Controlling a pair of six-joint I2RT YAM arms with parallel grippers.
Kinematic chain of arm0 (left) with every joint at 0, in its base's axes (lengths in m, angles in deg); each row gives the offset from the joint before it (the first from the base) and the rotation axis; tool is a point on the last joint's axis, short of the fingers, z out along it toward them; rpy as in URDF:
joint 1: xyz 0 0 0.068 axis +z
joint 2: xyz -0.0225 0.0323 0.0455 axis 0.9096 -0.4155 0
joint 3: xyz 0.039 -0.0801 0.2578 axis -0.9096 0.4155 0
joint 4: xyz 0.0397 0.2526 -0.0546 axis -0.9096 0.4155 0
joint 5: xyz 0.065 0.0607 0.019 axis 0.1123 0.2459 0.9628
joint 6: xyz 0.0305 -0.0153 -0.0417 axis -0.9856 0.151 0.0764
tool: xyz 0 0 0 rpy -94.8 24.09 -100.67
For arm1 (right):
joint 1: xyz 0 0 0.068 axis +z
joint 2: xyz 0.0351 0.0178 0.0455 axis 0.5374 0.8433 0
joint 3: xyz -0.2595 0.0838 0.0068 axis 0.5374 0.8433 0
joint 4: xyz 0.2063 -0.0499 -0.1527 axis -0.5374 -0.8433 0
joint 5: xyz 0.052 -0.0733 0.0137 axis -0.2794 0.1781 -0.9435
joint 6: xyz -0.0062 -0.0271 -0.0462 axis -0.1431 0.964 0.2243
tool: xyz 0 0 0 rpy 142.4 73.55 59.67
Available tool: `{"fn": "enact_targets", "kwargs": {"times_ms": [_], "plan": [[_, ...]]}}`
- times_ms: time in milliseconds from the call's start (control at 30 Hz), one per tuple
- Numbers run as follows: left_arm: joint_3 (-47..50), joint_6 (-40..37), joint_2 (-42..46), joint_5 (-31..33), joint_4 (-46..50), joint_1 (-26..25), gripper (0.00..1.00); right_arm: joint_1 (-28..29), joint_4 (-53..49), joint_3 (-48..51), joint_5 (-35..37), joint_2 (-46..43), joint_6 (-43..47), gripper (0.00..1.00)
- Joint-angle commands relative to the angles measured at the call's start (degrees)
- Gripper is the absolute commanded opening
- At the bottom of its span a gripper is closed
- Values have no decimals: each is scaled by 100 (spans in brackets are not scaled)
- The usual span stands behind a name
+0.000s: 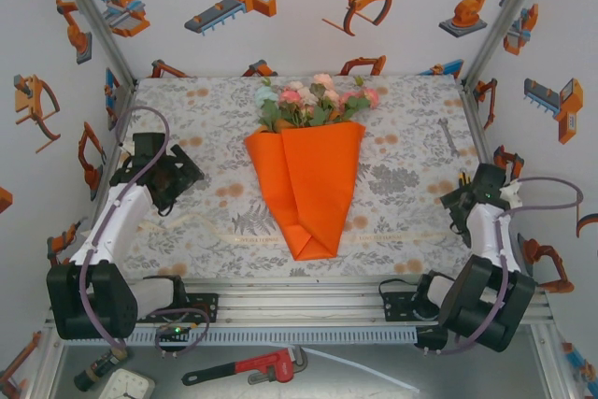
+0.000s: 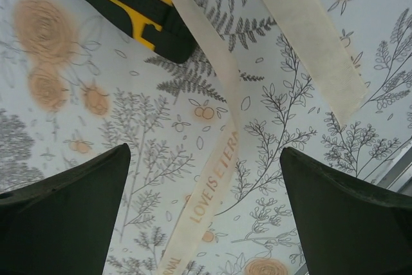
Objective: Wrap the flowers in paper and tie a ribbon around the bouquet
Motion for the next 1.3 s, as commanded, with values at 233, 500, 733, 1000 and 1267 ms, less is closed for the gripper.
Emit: {"fn": "enact_targets", "kwargs": {"times_ms": [233, 500, 733, 1000, 1267], "plan": [[174, 12, 205, -29, 95, 13, 86, -431, 1393, 354, -689, 953, -185, 70], [191, 538, 422, 955, 754, 31, 88, -389, 1422, 107, -1231, -94, 51, 0], [132, 1363, -102, 1816, 1359, 332, 97, 1177, 1278, -465, -1116, -1071, -287, 0], [92, 1438, -1086, 568, 607, 426, 85, 2027, 1404, -861, -967, -706, -78, 0], [-4, 3645, -1400, 666, 1428, -21, 64, 2044, 1388, -791, -912, -650, 121, 0]]}}
